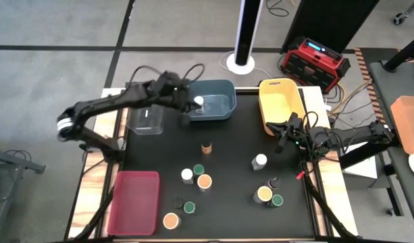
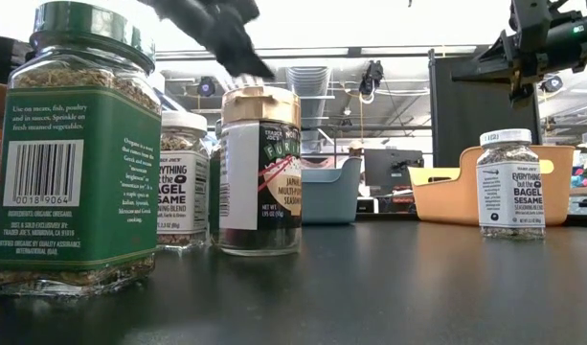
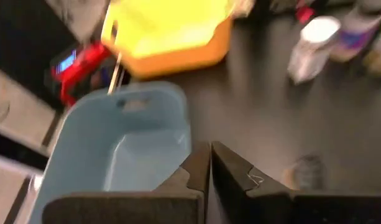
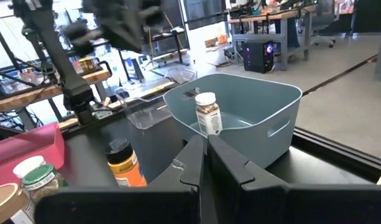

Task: Sort spices by type
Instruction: Put the top right gold seasoning bottle into the yellow bin

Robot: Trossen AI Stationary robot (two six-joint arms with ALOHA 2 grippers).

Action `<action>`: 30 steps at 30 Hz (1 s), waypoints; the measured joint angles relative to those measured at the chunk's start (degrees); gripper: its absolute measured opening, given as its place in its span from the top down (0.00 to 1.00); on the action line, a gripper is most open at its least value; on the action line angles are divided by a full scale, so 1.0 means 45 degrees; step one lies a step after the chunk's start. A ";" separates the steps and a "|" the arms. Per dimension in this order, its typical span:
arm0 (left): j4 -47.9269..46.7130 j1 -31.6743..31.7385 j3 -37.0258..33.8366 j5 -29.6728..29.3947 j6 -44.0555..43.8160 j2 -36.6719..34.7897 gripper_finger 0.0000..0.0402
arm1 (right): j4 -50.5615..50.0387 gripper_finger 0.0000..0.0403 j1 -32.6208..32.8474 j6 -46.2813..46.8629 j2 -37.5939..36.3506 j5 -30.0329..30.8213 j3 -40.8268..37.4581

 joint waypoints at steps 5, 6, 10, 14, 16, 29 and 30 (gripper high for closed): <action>0.1871 -0.1826 -0.1860 -0.0589 -0.0733 -0.1959 1.00 | 0.0104 0.97 -0.0025 -0.0307 -0.0005 0.0068 0.0000; 0.2210 -0.2161 -0.2170 -0.0709 -0.0786 -0.2276 1.00 | 0.0140 0.97 -0.0042 -0.0491 -0.0005 0.0085 0.0018; 0.3040 -0.3263 -0.3126 -0.1429 -0.0923 -0.3228 1.00 | 0.0698 0.97 -0.0055 0.0122 -0.0007 0.0040 0.0173; 0.3101 -0.3837 -0.3486 -0.2300 -0.1343 -0.3729 1.00 | 0.0685 0.97 -0.0050 0.0282 0.0429 -0.0014 0.0560; 0.3142 -0.3925 -0.3620 -0.2547 -0.1894 -0.3878 1.00 | 0.0657 0.97 -0.0052 0.0170 0.0980 -0.0049 0.0840; 0.2920 -0.4686 -0.4147 -0.3600 -0.2834 -0.4068 1.00 | -0.2889 0.97 -0.0050 0.0388 0.5619 -0.0092 0.5066; 0.2815 -0.4762 -0.4147 -0.3830 -0.2839 -0.4110 1.00 | -0.3434 0.97 -0.0050 0.0538 0.5883 -0.0087 0.5493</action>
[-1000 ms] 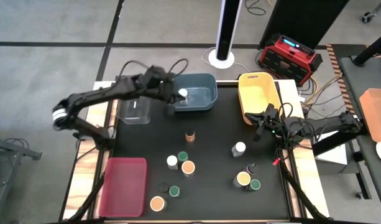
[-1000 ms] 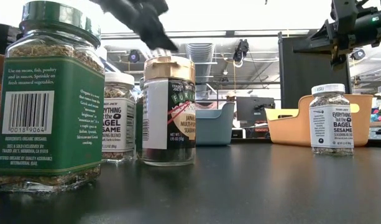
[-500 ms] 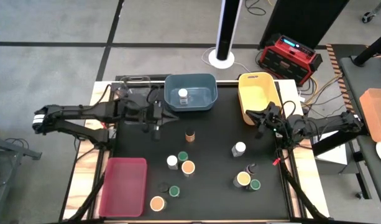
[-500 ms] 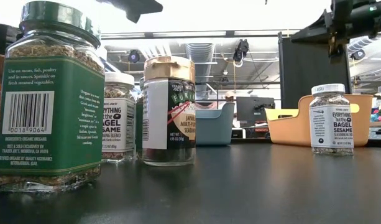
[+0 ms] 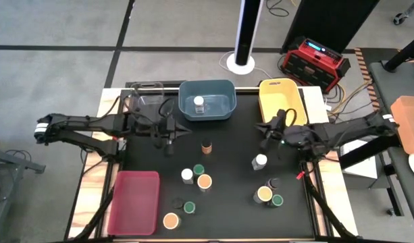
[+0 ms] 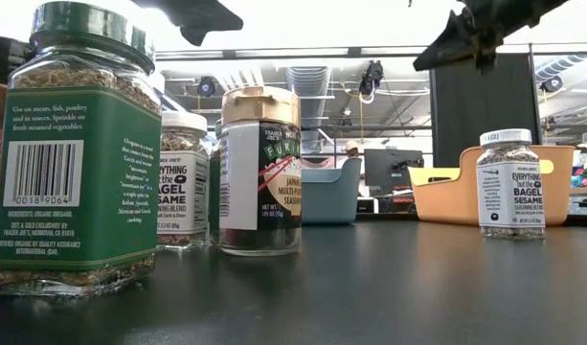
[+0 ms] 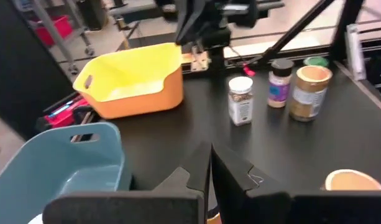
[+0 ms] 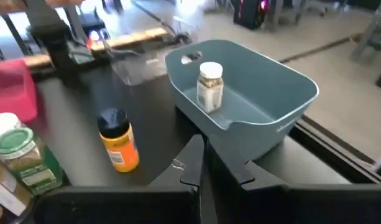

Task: Sort spices by type
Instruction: Put the top right gold seasoning bottle into the yellow bin

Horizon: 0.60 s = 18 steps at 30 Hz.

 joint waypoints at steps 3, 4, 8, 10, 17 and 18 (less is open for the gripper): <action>-0.0326 -0.0265 0.0000 -0.0752 -0.0120 -0.0162 1.00 | -0.1646 0.97 0.0000 0.0336 0.0724 -0.0059 0.0978; -0.0505 -0.0370 0.0000 -0.0935 -0.0211 -0.0219 1.00 | -0.2040 0.97 0.0000 0.0344 0.0941 -0.0249 0.1252; -0.0818 -0.0916 -0.0005 -0.1531 -0.0509 -0.0357 1.00 | -0.3146 0.97 0.0131 0.0312 0.1532 -0.1512 0.2433; -0.0881 -0.1231 -0.0005 -0.2056 -0.0671 -0.0418 1.00 | -0.3949 0.97 0.0306 0.0289 0.1845 -0.2377 0.3055; -0.1522 -0.2593 -0.0005 -0.4260 -0.1483 -0.0629 1.00 | -0.7180 0.97 0.1738 0.0178 0.3494 -0.3611 0.5491; -0.1590 -0.2768 -0.0005 -0.4511 -0.1647 -0.0661 1.00 | -0.7675 0.97 0.1989 0.0218 0.3831 -0.3643 0.5807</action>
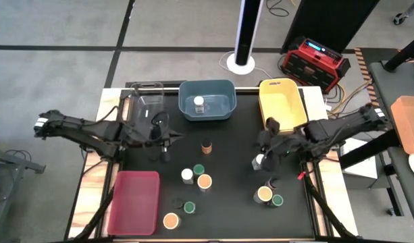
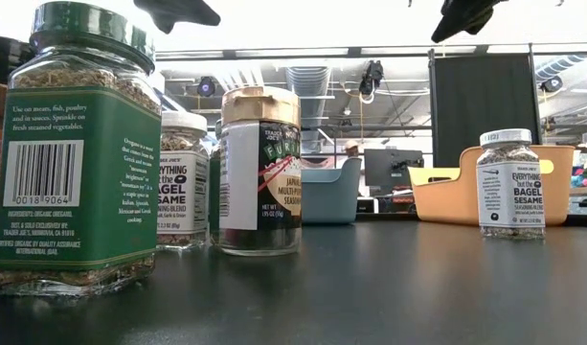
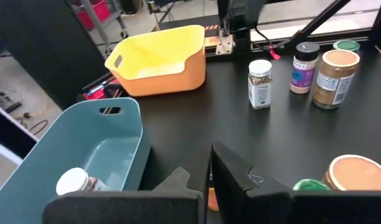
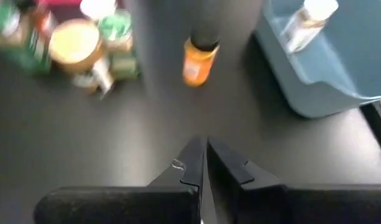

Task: Sort spices by type
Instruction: Put the top right gold seasoning bottle into the yellow bin

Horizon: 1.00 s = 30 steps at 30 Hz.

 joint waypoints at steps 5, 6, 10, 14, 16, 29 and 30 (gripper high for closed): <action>-0.0209 -0.0600 0.0000 -0.0423 -0.0339 -0.0090 1.00 | -0.2161 0.91 0.1193 0.0644 0.1708 -0.0746 0.1486; -0.0206 -0.0654 0.0000 -0.0424 -0.0339 -0.0098 1.00 | -0.2522 0.88 0.1378 0.0962 0.2050 -0.0917 0.1750; -0.0198 -0.0670 0.0000 -0.0440 -0.0320 -0.0172 1.00 | -0.3809 0.70 0.1911 0.2292 0.3215 -0.1137 0.2643; -0.0198 -0.0670 0.0000 -0.0453 -0.0258 -0.0206 1.00 | -0.4899 0.49 0.2319 0.3570 0.4147 -0.1436 0.3296; -0.0200 -0.0670 0.0000 -0.0450 -0.0203 -0.0206 1.00 | -0.5389 0.38 0.2414 0.4210 0.4539 -0.2063 0.3591; -0.0198 -0.0665 0.0000 -0.0448 -0.0194 -0.0134 1.00 | -0.5975 0.07 0.3655 0.5996 0.5647 -0.4238 0.4690; -0.0198 -0.0665 0.0000 -0.0448 -0.0194 -0.0124 1.00 | -0.5961 0.07 0.3749 0.6215 0.5682 -0.4240 0.4690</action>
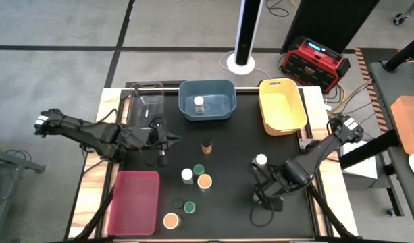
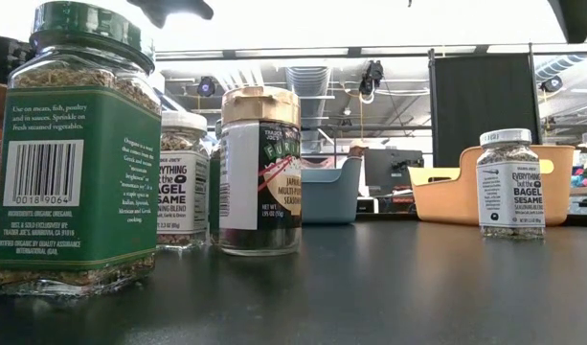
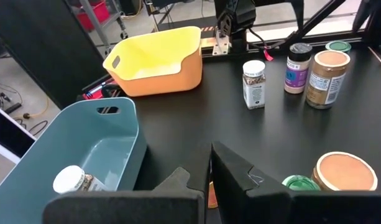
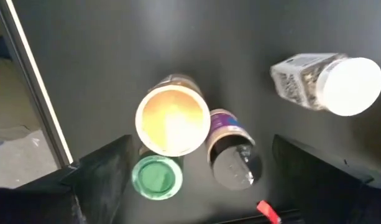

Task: Sort spices by type
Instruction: Put the top right gold seasoning bottle into the yellow bin

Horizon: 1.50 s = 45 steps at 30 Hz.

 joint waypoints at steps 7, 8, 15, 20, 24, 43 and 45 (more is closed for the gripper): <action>0.0009 0.0000 0.0000 0.0000 -0.0096 0.0000 1.00 | 0.0160 0.07 0.0838 0.0915 0.0530 0.0009 -0.0015; 0.0013 0.0002 0.0000 0.0000 -0.0108 0.0000 1.00 | 0.0206 0.07 0.0901 0.0923 0.0611 0.0005 -0.0015; 0.0019 0.0005 0.0000 0.0005 -0.0151 0.0000 1.00 | 0.0660 0.07 0.1013 0.0535 0.1323 0.0195 -0.0039; 0.0037 0.0005 0.0000 0.0010 -0.0151 0.0019 1.00 | 0.0717 0.07 0.0899 0.0393 0.1581 0.0350 -0.0044; 0.0034 0.0005 0.0000 0.0010 -0.0151 0.0019 1.00 | 0.0740 0.07 0.0799 0.0638 0.1576 0.0380 -0.0044; 0.0058 0.0005 0.0000 0.0044 -0.0151 0.0019 1.00 | 0.1938 0.07 0.0814 0.0064 0.1698 0.0675 -0.1279; 0.0058 0.0005 0.0000 0.0044 -0.0151 0.0019 1.00 | 0.2558 0.07 0.0814 -0.0053 0.1702 0.0675 -0.1570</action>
